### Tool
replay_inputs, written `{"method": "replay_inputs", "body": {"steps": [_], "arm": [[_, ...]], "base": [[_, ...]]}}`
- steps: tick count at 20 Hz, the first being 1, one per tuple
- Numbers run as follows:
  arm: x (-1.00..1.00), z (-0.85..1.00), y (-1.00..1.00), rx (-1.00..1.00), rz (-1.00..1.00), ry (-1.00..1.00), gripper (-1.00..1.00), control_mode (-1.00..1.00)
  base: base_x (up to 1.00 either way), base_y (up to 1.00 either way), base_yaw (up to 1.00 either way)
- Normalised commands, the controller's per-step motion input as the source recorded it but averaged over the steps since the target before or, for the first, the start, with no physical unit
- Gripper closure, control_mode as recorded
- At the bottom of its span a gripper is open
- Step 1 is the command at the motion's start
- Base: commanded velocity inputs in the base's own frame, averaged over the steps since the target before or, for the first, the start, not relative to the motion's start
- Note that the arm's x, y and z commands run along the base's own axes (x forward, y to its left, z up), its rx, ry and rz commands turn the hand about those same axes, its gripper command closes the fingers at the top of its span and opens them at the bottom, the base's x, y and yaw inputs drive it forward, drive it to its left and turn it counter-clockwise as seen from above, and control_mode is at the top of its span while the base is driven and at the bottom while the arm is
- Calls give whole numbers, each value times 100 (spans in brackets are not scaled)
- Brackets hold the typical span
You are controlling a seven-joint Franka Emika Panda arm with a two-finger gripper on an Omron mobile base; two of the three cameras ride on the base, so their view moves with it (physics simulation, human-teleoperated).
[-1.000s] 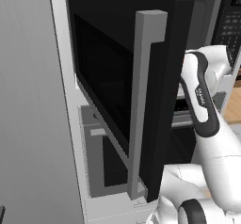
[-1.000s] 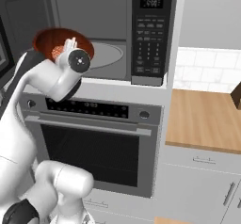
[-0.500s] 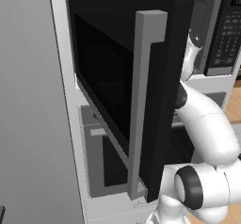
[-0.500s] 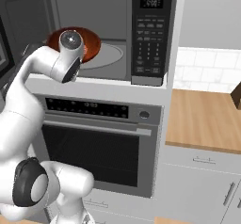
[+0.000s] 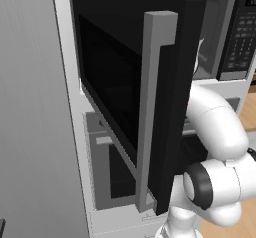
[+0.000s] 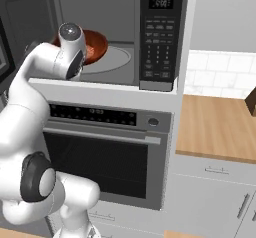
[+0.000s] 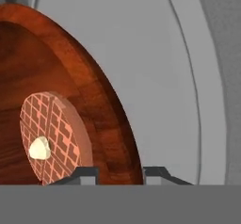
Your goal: Open the microwave, place the bowl with waffle inside the microwave, then close the microwave door and turn it on.
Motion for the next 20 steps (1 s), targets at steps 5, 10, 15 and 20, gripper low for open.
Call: {"method": "replay_inputs", "body": {"steps": [5,10,15,20], "arm": [[1,-12,-10,1,0,3,-100,-100],[-9,11,-6,0,3,-4,-100,-100],[-88,14,-47,0,1,-16,-100,-100],[-100,8,-60,0,8,-21,-100,-100]], "base": [[0,0,0],[0,0,0],[0,0,0],[0,0,0]]}}
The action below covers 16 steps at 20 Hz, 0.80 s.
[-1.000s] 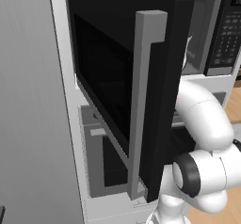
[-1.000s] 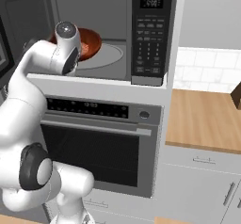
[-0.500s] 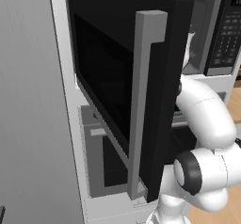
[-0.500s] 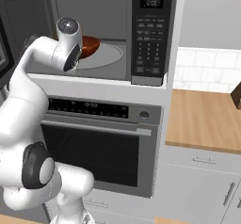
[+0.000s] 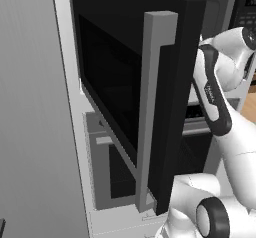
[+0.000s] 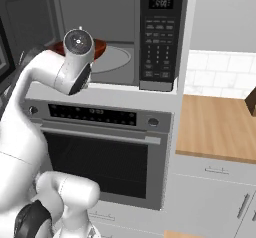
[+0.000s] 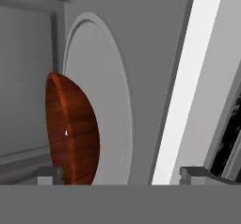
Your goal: Open the microwave, place the bowl with waffle inside the microwave, then close the microwave door and turn it on.
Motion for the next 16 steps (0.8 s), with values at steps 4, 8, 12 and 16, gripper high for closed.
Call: {"method": "replay_inputs", "body": {"steps": [4,8,12,16], "arm": [[-100,0,-26,0,14,-25,-100,-100],[-100,-2,-5,-1,13,-23,-100,-100],[-100,-21,26,-13,10,-15,100,-100],[-100,-9,34,-18,5,-1,100,-100]], "base": [[0,0,0],[0,0,0],[0,0,0],[0,0,0]]}}
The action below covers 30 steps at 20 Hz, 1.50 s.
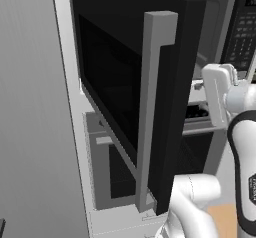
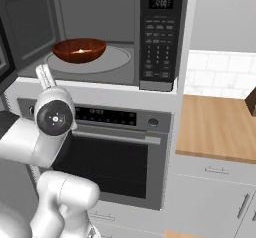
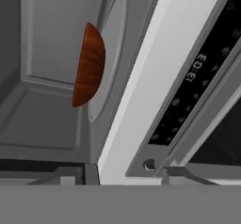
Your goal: Open the microwave, place the bowl with waffle inside the microwave, then close the microwave door and turn it on.
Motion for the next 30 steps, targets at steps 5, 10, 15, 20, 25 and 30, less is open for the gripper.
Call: {"method": "replay_inputs", "body": {"steps": [5,10,15,20,25,30], "arm": [[-100,0,1,-14,0,0,100,-100],[-88,0,3,-12,-13,12,100,-100],[-100,0,13,-6,-25,4,100,-100],[-99,0,14,-1,-29,0,100,-100],[-47,-3,61,-5,-29,0,100,-100],[-5,0,85,-15,-22,-1,100,-100]], "base": [[0,0,0],[0,0,0],[0,0,0],[0,0,0],[0,0,0],[0,0,0]]}}
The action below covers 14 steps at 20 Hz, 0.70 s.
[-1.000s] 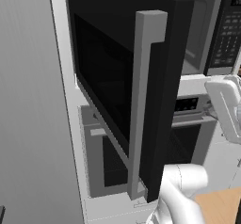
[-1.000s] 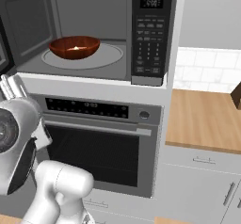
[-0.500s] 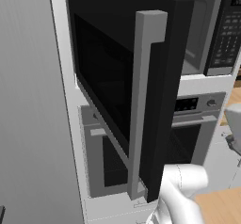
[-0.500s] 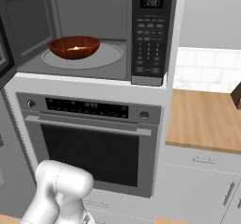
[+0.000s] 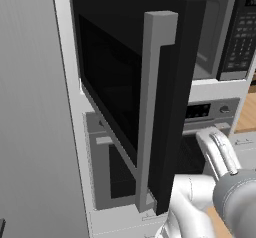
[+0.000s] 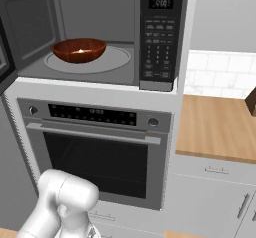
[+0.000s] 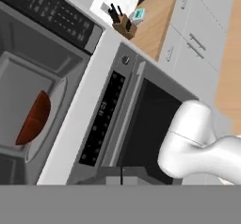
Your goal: Open the microwave, place the bowl with waffle inside the microwave, then close the microwave door and turn it on.
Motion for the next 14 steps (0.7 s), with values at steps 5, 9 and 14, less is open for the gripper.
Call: {"method": "replay_inputs", "body": {"steps": [5,9,14], "arm": [[-17,0,39,-1,-2,-23,100,-100],[-10,0,48,-5,0,-22,100,-100],[-4,-1,62,-10,0,-17,100,-100]], "base": [[0,0,0],[0,0,0],[0,0,0]]}}
